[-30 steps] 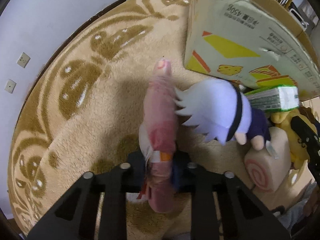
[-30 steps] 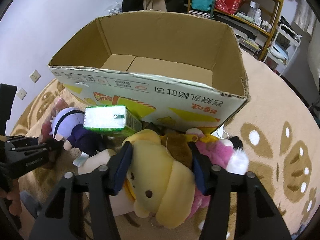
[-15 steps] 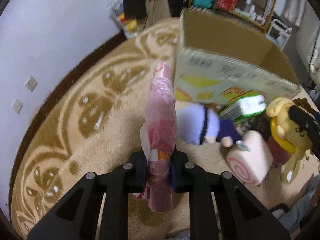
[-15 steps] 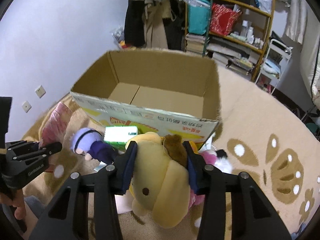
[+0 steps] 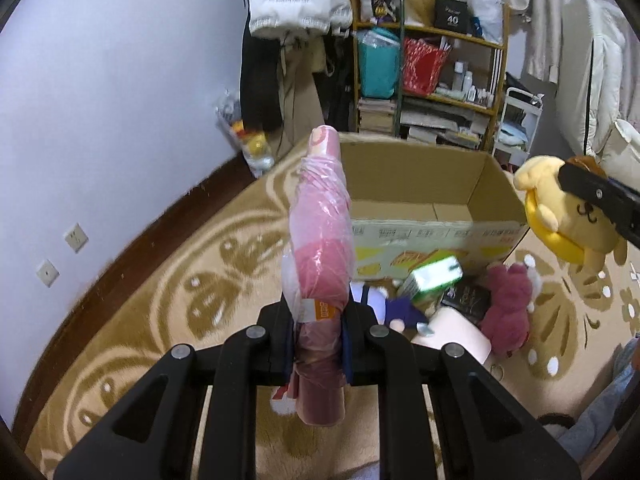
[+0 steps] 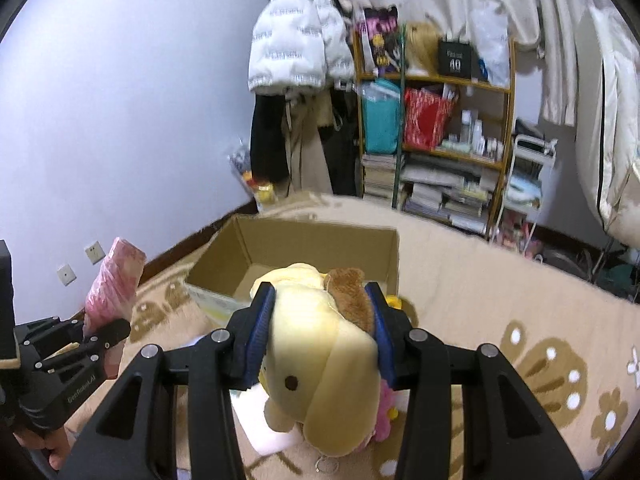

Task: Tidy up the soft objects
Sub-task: 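Lift both plushes and drop them into the cardboard box, opening both tools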

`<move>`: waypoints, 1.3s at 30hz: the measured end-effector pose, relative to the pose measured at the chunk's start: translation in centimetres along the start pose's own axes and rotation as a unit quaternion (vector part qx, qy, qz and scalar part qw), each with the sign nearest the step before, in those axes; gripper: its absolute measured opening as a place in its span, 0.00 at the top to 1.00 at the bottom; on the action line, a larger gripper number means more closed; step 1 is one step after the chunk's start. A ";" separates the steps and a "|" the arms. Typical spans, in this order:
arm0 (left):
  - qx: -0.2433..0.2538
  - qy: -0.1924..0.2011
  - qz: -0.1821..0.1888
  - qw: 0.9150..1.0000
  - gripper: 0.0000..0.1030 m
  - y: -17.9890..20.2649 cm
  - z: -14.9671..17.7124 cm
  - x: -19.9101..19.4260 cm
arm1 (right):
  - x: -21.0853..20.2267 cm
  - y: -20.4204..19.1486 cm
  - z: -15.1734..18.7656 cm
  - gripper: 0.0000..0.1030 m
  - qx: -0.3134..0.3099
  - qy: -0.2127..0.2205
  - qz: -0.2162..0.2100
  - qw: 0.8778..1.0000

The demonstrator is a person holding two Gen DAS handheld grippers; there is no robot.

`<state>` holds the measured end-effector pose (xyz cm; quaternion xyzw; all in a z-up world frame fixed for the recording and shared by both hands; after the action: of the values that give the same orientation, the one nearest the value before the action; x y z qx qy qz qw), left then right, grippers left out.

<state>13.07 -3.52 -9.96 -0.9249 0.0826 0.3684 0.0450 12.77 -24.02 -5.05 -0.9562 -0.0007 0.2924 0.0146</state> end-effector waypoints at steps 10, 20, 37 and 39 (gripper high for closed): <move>0.011 0.041 0.017 0.999 0.84 1.4 -4.4 -0.8 | -0.1 0.5 -3.3 0.53 -0.007 0.038 0.001 0.999; 0.029 0.038 0.028 0.998 0.84 3.6 -8.2 3.6 | 3.5 0.9 -3.5 0.53 -0.033 0.027 0.013 0.999; 0.028 -0.026 0.044 0.998 0.79 4.6 -7.4 12.1 | 10.7 1.7 -1.1 0.51 -0.008 -0.032 -0.013 0.999; 0.028 -0.033 0.045 0.998 0.78 4.8 -7.2 12.6 | 11.2 1.7 -1.0 0.51 -0.004 -0.039 -0.020 0.999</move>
<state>26.02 -10.76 -13.58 -0.9062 0.1324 0.3976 0.0567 22.61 -25.59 -10.59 -0.9440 -0.0213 0.3289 0.0168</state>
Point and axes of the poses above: each gripper's, at about its wrist camera, not at the fingertips, and x roughly the way its jaws point, y to its right, z to its underside, the point moved 10 cm from there along x, roughly the way its jaws point, and after that the axes turned 4 degrees about -x, right-handed, at the moved point
